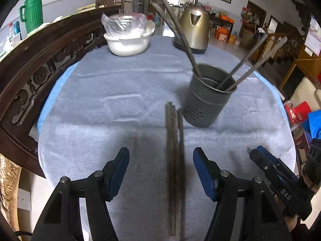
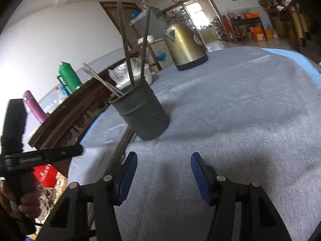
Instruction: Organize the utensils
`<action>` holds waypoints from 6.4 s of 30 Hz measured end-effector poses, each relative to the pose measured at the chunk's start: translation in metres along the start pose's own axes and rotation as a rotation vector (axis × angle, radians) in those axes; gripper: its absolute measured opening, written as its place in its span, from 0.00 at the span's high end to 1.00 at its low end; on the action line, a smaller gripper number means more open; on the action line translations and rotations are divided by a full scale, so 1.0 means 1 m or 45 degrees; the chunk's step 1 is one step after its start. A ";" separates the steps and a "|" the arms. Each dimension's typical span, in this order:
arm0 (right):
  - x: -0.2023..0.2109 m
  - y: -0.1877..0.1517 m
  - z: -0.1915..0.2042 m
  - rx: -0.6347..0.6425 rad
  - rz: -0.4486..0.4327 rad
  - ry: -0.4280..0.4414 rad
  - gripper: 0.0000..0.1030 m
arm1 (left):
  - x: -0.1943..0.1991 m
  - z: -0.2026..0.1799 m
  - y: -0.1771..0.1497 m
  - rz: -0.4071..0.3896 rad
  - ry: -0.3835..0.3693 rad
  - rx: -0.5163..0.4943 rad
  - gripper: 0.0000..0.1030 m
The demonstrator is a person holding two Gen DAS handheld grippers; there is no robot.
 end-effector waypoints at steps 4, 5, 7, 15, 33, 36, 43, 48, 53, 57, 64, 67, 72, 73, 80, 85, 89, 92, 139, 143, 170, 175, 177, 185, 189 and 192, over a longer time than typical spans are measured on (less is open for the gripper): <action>0.011 -0.001 0.019 0.006 0.022 -0.013 0.42 | 0.015 0.030 -0.005 -0.051 0.009 0.023 0.35; 0.014 -0.001 0.026 0.024 0.018 -0.013 0.42 | 0.019 0.039 -0.007 -0.059 0.012 0.035 0.35; 0.020 0.002 0.045 0.073 0.010 -0.013 0.42 | 0.027 0.055 -0.011 -0.075 0.008 0.065 0.35; 0.017 -0.001 0.106 0.094 0.120 0.042 0.44 | 0.048 0.093 -0.033 -0.109 -0.010 0.098 0.32; -0.053 -0.039 0.101 0.018 0.436 -0.089 0.76 | 0.022 0.083 -0.061 0.028 -0.220 0.154 0.32; -0.061 -0.034 0.098 -0.023 0.452 -0.077 0.77 | 0.019 0.086 -0.063 0.043 -0.198 0.155 0.32; -0.079 -0.033 0.104 -0.031 0.519 -0.046 0.76 | 0.017 0.085 -0.044 0.028 -0.172 0.135 0.32; -0.082 -0.034 0.109 -0.021 0.543 -0.003 0.87 | 0.012 0.075 -0.035 0.037 -0.182 0.108 0.32; -0.078 -0.032 0.106 -0.003 0.538 0.017 0.92 | 0.008 0.067 -0.026 0.046 -0.196 0.118 0.32; -0.072 -0.031 0.092 0.003 0.548 -0.008 0.92 | -0.003 0.055 -0.019 0.066 -0.194 0.082 0.32; -0.060 -0.026 0.067 -0.037 0.533 -0.031 0.93 | -0.033 0.037 -0.014 0.129 -0.262 0.070 0.32; -0.054 -0.024 0.056 -0.082 0.530 -0.018 0.93 | -0.045 0.031 -0.016 0.168 -0.305 0.092 0.32; -0.049 -0.025 0.048 -0.120 0.524 -0.002 0.93 | -0.056 0.025 -0.014 0.191 -0.328 0.086 0.35; -0.048 -0.025 0.048 -0.121 0.523 -0.002 0.92 | -0.059 0.024 -0.014 0.202 -0.329 0.087 0.38; -0.045 -0.029 0.044 -0.161 0.527 0.021 0.92 | -0.080 0.022 -0.012 0.263 -0.331 0.090 0.59; -0.043 -0.032 0.046 -0.141 0.524 0.019 0.92 | -0.085 0.013 -0.008 0.262 -0.330 0.068 0.60; -0.045 -0.033 0.050 -0.119 0.519 0.004 0.91 | -0.088 0.009 -0.007 0.234 -0.289 0.013 0.60; -0.046 -0.033 0.050 -0.132 0.522 0.006 0.91 | -0.089 0.007 -0.006 0.223 -0.296 0.018 0.61; -0.046 -0.035 0.057 -0.131 0.608 -0.039 0.88 | -0.044 0.054 -0.051 0.310 -0.221 0.099 0.64; -0.057 -0.027 0.063 -0.085 0.620 -0.099 0.86 | -0.048 0.053 -0.035 0.297 -0.206 0.063 0.64; -0.100 -0.006 0.091 0.246 0.510 -0.274 0.91 | -0.091 0.032 0.005 0.354 -0.218 0.005 0.64; -0.083 -0.017 0.080 0.247 0.537 -0.261 0.91 | -0.087 0.039 -0.005 0.358 -0.218 -0.008 0.85; -0.078 -0.020 0.077 0.239 0.557 -0.246 0.91 | -0.082 0.043 -0.010 0.367 -0.243 0.020 0.85; -0.081 -0.017 0.074 0.185 0.632 -0.234 0.90 | -0.079 0.042 -0.012 0.407 -0.293 0.060 0.78; -0.088 -0.012 0.077 0.186 0.641 -0.267 0.89 | -0.083 0.036 -0.007 0.425 -0.301 0.027 0.68; -0.093 -0.010 0.081 0.212 0.604 -0.268 0.89 | -0.086 0.033 -0.004 0.419 -0.289 0.009 0.68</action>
Point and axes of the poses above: each gripper's, at about its wrist camera, not at the fingertips, and x roughly against the way its jaws point, z to its left, y to its top, the point moved 9 cm from there along -x, roughly the way its jaws point, and after that the axes turned 7 degrees about -y, right-handed, at the moved point
